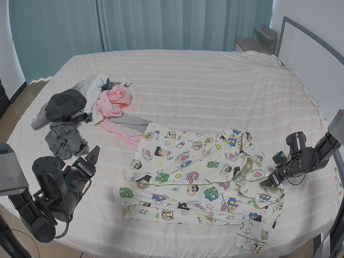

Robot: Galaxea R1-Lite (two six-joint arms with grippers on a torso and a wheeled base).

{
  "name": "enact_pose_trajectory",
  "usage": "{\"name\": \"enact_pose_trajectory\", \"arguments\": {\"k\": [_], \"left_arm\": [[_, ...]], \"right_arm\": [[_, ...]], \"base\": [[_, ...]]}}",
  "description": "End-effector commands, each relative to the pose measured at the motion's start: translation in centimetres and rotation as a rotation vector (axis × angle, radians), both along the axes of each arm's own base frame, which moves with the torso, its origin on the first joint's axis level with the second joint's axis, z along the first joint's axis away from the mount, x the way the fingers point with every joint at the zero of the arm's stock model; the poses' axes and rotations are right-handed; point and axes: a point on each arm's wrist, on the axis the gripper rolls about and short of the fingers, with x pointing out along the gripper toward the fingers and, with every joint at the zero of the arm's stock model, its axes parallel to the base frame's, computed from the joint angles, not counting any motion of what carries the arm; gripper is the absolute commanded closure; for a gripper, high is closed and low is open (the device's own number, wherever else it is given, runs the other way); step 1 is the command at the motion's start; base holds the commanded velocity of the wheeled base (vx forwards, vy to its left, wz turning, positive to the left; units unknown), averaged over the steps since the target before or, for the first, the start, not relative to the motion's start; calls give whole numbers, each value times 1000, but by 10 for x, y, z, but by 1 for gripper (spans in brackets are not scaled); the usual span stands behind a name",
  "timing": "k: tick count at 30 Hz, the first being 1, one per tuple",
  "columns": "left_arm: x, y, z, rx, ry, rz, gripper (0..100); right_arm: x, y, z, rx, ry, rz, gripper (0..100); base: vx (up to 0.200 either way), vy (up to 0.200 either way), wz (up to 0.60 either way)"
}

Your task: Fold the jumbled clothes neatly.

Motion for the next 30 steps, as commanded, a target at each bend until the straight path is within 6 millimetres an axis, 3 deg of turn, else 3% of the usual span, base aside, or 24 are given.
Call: {"name": "enact_pose_trajectory", "arguments": {"k": [1, 13, 14, 30], "left_arm": [[1, 0, 1, -5, -13, 0, 0], [1, -1, 0, -5, -10, -1, 0], [0, -1, 0, -5, -10, -4, 0], [-2, -5, 1, -7, -13, -21, 0]], "right_arm": [[7, 11, -9, -10, 13, 26, 0], [10, 18, -21, -57, 43, 33, 0], [10, 18, -21, -57, 42, 31, 100], [11, 1, 7, -90, -50, -59, 100]], "base": [[0, 0, 0], [0, 0, 0], [0, 0, 0], [0, 0, 0]]}}
